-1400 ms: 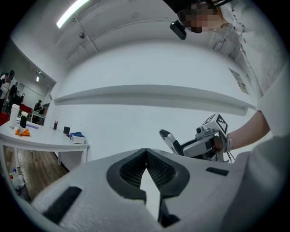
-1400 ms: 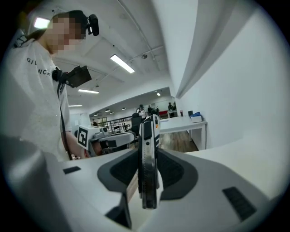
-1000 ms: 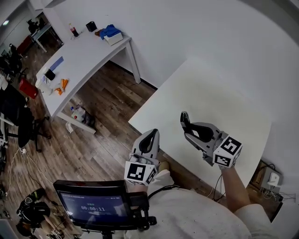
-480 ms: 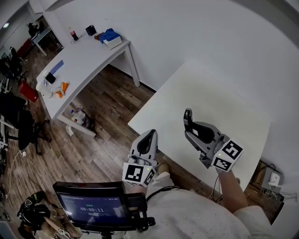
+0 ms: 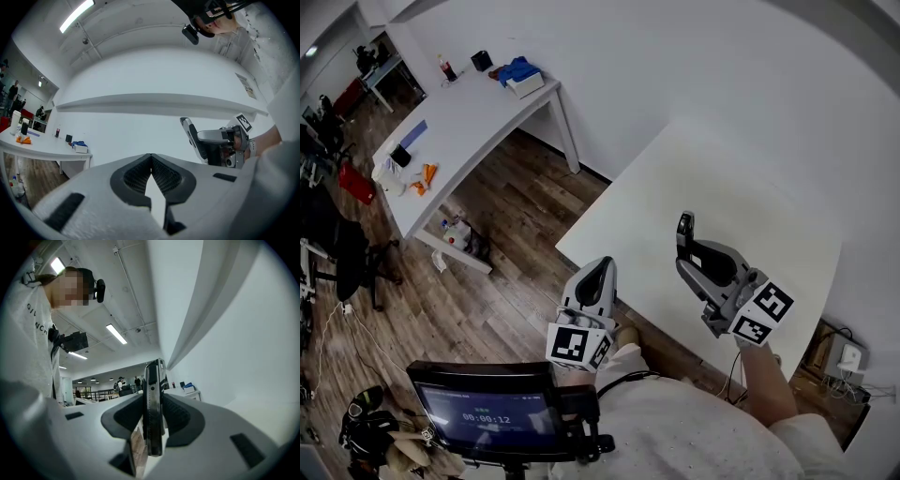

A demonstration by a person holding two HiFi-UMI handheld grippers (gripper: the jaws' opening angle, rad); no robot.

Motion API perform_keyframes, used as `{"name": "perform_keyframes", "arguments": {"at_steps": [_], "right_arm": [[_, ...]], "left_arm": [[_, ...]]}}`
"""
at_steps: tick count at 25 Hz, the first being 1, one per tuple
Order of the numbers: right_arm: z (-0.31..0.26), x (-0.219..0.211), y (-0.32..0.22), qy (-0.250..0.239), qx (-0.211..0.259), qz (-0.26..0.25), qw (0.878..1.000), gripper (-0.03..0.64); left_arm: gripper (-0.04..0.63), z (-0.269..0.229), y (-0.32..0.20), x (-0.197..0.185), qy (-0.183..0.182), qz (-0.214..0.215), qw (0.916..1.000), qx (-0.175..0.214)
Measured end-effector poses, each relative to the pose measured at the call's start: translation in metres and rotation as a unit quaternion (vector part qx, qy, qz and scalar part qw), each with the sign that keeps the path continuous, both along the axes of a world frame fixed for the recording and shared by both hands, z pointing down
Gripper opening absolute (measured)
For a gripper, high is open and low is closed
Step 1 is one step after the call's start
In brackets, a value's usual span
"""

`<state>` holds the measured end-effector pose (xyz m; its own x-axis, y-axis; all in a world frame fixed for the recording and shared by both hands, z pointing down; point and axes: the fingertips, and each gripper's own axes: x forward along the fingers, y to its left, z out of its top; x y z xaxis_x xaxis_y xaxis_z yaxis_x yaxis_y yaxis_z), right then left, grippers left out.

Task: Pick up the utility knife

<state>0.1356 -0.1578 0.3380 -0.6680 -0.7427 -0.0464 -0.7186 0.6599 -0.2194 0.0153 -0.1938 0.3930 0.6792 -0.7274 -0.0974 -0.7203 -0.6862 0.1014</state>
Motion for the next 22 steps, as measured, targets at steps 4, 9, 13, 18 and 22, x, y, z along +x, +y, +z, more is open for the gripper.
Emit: {"name": "perform_keyframes", "arguments": {"at_steps": [4, 9, 13, 18, 22], "right_arm": [[0.001, -0.008, 0.000, 0.006, 0.001, -0.001, 1.000, 0.130], [0.005, -0.024, -0.005, 0.011, -0.002, -0.003, 1.000, 0.130], [0.007, -0.022, -0.005, 0.012, -0.006, -0.004, 1.000, 0.130], [0.010, -0.024, -0.006, 0.012, -0.006, -0.008, 1.000, 0.130], [0.012, -0.024, -0.006, 0.014, -0.007, -0.010, 1.000, 0.130]], "left_arm": [[0.008, 0.000, 0.001, -0.006, 0.001, -0.001, 1.0000, 0.001], [0.008, 0.004, -0.004, -0.023, 0.003, -0.005, 1.0000, -0.001], [0.008, 0.005, -0.002, -0.022, 0.001, -0.011, 0.9999, -0.003], [0.008, 0.006, -0.001, -0.025, 0.000, -0.016, 0.9999, -0.004], [0.008, 0.008, -0.001, -0.024, -0.001, -0.017, 0.9998, -0.006]]}}
